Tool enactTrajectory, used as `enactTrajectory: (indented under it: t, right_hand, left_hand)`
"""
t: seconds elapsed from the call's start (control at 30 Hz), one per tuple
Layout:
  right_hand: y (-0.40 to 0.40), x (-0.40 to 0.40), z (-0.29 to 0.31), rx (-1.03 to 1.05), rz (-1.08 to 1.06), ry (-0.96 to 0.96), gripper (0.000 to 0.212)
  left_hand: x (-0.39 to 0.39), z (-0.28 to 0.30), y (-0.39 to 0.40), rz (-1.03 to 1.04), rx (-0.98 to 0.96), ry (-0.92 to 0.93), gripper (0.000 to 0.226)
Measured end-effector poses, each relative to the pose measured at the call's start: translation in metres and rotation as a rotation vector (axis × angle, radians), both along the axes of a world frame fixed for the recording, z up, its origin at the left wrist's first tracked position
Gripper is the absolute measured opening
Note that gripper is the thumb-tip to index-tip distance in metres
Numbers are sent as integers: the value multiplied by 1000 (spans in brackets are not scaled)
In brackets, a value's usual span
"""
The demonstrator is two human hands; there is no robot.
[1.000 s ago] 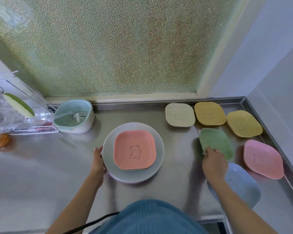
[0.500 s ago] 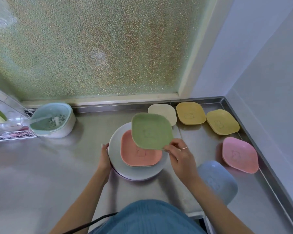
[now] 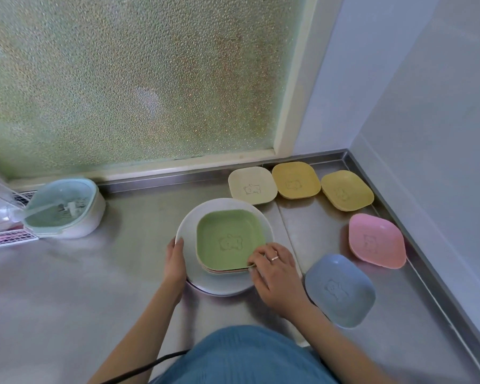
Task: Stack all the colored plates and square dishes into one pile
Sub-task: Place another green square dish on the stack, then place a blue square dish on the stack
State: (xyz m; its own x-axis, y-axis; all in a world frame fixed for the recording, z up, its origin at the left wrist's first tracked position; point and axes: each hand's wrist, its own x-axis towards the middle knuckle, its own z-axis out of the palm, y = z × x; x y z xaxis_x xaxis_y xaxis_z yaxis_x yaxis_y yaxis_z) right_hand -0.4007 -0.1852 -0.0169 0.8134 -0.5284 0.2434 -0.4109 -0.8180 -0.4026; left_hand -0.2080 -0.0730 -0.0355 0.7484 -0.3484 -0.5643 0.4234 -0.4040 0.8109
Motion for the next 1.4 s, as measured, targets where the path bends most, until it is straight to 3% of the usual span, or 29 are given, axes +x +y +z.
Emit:
enactTrajectory:
  t: [0.13, 0.3, 0.47, 0.57, 0.63, 0.7, 0.8, 0.97, 1.07, 1.2, 1.4]
  right_hand:
    - [0, 1, 0, 5, 12, 80, 27]
    - [3, -15, -4, 80, -185, -63, 35]
    - [-2, -38, -15, 156, -639, -84, 43]
    - [-2, -41, -19, 357, -897, 82, 59]
    - [-2, -44, -23, 430, -955, 215, 68]
    - [0, -46, -31, 416, -953, 345, 59]
    - [5, -46, -36, 347, -960, 418, 29]
    - [6, -44, -29, 201, -874, 181, 15]
    - [2, -33, -16, 179, -797, -55, 17]
    - [13, -3, 13, 85, -511, -345, 24]
    - [33, 37, 35, -63, -93, -290, 36]
  left_hand:
    - [-11, 35, -11, 52, 20, -219, 50]
    - [-19, 47, -30, -137, 27, -535, 45]
    - [-24, 39, -28, -199, 84, -539, 56]
    - [-26, 41, -26, -176, 89, -515, 57]
    - [-27, 42, -27, -192, 95, -535, 56]
    - [-27, 42, -26, -216, 95, -535, 56]
    - [-25, 44, -22, -231, 92, -519, 58]
    - [-22, 44, -19, -227, 66, -494, 55]
    - [-22, 43, -19, -234, 60, -492, 55]
    - [-21, 42, -18, -201, 0, -446, 53]
    - [-19, 47, -17, -166, -89, -358, 41]
